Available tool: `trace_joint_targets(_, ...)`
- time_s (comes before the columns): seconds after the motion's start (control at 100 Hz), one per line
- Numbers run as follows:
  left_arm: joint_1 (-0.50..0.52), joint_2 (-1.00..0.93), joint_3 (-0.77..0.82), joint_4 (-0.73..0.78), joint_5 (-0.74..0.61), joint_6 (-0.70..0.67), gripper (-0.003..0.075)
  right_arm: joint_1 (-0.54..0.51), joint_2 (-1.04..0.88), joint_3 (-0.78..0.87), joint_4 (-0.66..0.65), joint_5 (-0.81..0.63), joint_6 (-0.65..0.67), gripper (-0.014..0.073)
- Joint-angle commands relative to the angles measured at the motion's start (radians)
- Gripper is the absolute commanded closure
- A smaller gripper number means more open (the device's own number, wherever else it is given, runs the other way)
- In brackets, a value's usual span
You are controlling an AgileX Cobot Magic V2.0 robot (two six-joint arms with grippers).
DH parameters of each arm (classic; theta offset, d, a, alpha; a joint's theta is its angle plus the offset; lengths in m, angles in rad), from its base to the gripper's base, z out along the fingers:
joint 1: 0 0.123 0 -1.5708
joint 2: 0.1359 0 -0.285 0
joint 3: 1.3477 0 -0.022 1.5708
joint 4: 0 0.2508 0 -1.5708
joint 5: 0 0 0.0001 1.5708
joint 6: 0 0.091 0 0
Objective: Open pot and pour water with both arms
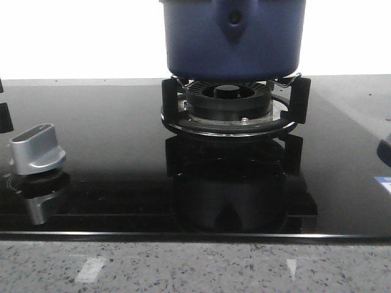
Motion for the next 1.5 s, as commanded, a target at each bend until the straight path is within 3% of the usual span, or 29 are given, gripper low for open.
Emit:
trace_joint_targets(0.0, -0.009, -0.114, 0.086, -0.021, -0.034, 0.003, 0.0741, 0.003, -0.072, 0.053, 0.045, -0.049, -0.017, 0.065)
trace_joint_targets(0.16, -0.009, -0.31, 0.261, -0.106, -0.027, 0.003, 0.0741, 0.003, -0.2, 0.203, 0.045, -0.054, -0.017, 0.065)
trace_joint_targets(0.35, -0.009, -0.428, 0.285, -0.123, -0.027, 0.003, 0.0741, 0.003, -0.273, 0.299, 0.045, -0.053, -0.017, 0.065)
trace_joint_targets(1.28, -0.009, -0.433, 0.285, -0.121, -0.038, -0.004, 0.0741, 0.003, -0.274, 0.335, 0.046, -0.048, -0.017, 0.065)
trace_joint_targets(1.33, -0.009, -0.433, 0.285, -0.078, -0.069, -0.074, 0.0741, 0.003, -0.274, 0.335, 0.046, -0.048, -0.017, 0.065)
trace_joint_targets(1.36, -0.009, -0.433, 0.285, -0.009, -0.088, -0.184, 0.0741, 0.003, -0.274, 0.335, 0.046, -0.048, -0.017, 0.065)
trace_joint_targets(1.49, -0.007, -0.433, 0.291, 0.599, -0.132, -0.777, 0.0741, 0.003, -0.274, 0.335, 0.046, -0.048, -0.017, 0.065)
